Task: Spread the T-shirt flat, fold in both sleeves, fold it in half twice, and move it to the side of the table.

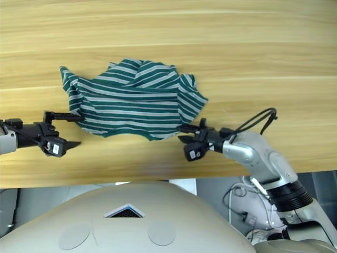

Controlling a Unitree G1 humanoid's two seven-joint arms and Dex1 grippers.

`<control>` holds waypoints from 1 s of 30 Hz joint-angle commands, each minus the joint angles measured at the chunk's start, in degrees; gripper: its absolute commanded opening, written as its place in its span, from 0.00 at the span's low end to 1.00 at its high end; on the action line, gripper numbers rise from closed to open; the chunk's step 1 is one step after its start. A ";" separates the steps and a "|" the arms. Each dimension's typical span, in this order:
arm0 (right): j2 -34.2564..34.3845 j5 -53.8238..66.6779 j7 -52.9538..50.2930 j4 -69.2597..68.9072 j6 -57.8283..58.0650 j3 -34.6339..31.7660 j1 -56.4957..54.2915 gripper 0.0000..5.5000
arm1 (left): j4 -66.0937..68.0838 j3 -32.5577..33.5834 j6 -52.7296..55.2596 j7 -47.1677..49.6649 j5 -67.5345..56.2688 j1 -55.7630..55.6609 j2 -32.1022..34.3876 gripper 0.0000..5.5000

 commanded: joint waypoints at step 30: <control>1.70 -2.21 -1.39 1.09 1.59 1.59 0.53 0.00 | 4.56 -4.50 -0.67 5.03 7.34 -6.72 -4.29 0.00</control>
